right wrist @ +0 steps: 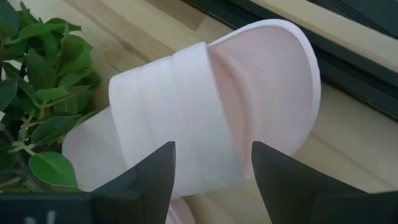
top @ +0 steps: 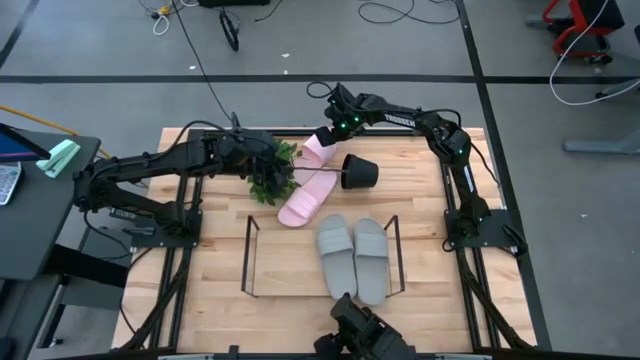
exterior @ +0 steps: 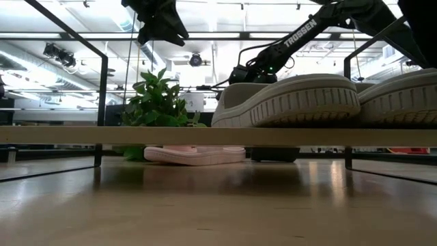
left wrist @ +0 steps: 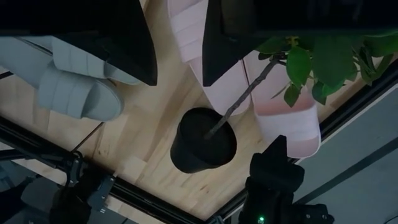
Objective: Pick and place slides into the shelf
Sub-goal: Put the top pink slipper on the shelf
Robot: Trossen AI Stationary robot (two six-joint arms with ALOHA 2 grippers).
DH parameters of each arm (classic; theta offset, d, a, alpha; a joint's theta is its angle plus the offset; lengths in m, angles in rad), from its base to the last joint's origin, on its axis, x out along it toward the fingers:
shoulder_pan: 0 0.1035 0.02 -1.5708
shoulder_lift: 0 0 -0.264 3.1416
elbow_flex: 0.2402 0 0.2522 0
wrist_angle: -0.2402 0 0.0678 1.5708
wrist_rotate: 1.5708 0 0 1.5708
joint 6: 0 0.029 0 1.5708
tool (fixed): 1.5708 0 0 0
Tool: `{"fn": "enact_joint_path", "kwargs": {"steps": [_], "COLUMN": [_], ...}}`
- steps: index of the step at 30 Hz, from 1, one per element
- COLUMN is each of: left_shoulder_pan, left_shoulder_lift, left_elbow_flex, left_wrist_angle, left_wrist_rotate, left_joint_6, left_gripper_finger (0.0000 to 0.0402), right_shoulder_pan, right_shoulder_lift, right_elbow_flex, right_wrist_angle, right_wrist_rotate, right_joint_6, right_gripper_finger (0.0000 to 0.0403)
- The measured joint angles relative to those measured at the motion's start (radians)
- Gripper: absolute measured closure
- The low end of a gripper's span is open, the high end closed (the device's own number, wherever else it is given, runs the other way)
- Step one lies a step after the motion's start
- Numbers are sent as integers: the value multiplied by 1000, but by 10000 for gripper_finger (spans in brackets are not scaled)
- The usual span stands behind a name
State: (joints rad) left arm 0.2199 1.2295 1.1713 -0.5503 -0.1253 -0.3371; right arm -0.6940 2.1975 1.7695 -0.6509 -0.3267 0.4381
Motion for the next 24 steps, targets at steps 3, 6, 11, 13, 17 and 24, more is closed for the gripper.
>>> {"fn": "enact_joint_path", "kwargs": {"steps": [3,6,11,13,17,24], "left_shoulder_pan": [0,0,0,0,0,0], "left_shoulder_lift": [0,0,0,0,0,0], "left_elbow_flex": [0,0,0,0,0,0], "left_wrist_angle": [0,0,0,0,0,-1], "left_wrist_rotate": [0,0,0,0,0,0], "left_joint_6": [0,0,-1,-1,-1,-1], "left_gripper_finger": [265,262,267,270,273,265], "right_shoulder_pan": [0,0,3,2,1,2], "right_shoulder_lift": [1,19,41,43,45,45], "right_elbow_flex": [0,0,0,0,0,0], "right_wrist_angle": [1,1,8,18,51,50], "right_wrist_rotate": [0,-18,-35,-46,-94,-114], "right_joint_6": [12,15,10,3,-37,-117], "right_gripper_finger": [186,186,186,187,209,333]}}
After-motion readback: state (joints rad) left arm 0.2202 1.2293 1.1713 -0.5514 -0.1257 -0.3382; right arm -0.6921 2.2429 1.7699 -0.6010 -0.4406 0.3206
